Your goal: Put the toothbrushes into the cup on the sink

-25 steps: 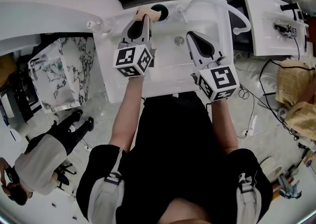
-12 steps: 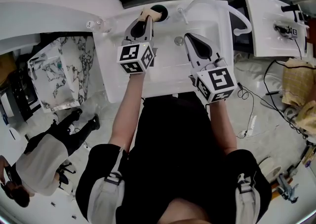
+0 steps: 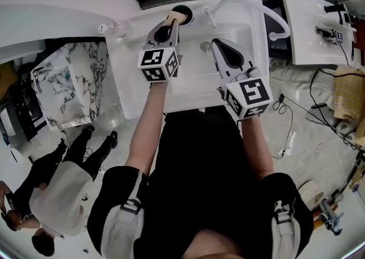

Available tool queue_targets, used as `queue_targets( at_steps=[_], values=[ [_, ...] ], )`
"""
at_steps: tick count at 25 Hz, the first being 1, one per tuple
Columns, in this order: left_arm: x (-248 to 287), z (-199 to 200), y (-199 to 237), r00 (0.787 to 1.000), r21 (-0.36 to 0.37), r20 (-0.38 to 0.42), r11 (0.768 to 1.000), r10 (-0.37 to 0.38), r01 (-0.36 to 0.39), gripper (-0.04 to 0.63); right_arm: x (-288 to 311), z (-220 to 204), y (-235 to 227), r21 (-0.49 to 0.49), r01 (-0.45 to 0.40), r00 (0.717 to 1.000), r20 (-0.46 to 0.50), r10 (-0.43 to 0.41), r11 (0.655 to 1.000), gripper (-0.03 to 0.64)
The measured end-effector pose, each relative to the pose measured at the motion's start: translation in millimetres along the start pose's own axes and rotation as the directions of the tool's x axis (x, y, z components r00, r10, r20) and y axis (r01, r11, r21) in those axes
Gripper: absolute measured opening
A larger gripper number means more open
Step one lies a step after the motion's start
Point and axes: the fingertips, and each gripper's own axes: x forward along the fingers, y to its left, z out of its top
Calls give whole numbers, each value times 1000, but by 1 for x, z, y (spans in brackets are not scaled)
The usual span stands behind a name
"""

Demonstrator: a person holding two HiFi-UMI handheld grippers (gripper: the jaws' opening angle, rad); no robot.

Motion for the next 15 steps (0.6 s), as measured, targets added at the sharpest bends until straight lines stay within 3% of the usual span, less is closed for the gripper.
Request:
queue_targets(
  at_steps=[15],
  values=[
    [9,-16,-5,994,7,-86,998,-61,61,46,3,2,1,5,-7,1000,-10,8,1000,31]
  ],
)
